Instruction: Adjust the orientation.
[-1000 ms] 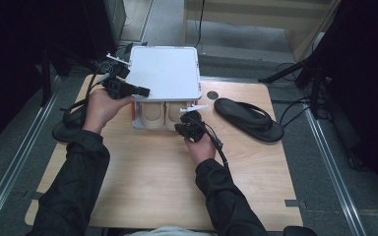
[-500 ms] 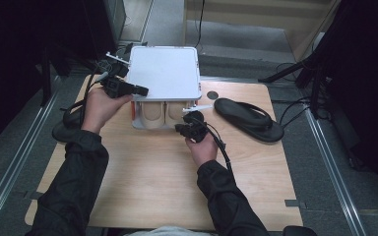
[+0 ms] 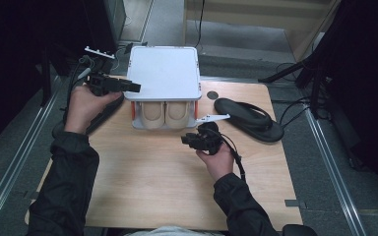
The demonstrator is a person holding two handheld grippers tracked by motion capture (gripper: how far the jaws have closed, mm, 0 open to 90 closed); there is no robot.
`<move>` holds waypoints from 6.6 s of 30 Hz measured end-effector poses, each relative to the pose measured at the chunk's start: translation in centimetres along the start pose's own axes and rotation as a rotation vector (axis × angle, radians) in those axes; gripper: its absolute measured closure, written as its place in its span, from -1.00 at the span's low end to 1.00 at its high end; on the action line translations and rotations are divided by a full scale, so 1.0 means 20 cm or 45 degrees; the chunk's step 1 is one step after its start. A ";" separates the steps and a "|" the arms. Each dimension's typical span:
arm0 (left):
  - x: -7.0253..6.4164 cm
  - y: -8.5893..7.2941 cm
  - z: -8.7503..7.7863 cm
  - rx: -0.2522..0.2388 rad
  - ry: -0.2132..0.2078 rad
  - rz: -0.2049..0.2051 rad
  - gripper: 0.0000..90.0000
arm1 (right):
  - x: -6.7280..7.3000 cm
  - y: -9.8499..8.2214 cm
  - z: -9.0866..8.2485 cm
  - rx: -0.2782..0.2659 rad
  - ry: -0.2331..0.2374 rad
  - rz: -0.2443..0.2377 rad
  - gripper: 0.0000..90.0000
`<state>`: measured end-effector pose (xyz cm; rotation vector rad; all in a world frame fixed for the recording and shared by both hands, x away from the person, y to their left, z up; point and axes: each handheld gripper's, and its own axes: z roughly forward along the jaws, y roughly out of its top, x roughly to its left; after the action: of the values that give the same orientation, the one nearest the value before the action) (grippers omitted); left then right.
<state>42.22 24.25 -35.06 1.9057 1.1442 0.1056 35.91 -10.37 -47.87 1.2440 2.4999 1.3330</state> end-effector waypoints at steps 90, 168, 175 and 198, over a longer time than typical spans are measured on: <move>0.66 -0.51 0.26 0.124 0.279 -0.376 1.00 | -0.06 -0.28 -0.38 -0.112 -0.034 -0.080 0.07; 0.46 -1.12 -0.26 0.155 0.462 -0.447 1.00 | -0.04 -0.12 -0.21 -0.083 0.050 -0.145 0.05; 0.50 -1.09 -0.25 0.145 0.470 -0.459 1.00 | -0.04 -0.12 -0.21 -0.082 0.046 -0.141 0.05; 0.73 -0.90 -0.12 0.070 0.444 -0.498 1.00 | -0.06 -0.21 -0.29 -0.101 -0.024 -0.083 0.06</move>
<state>37.27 39.92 -51.53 1.7145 1.7513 0.1971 31.84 -16.34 -47.64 1.1434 2.4273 1.3837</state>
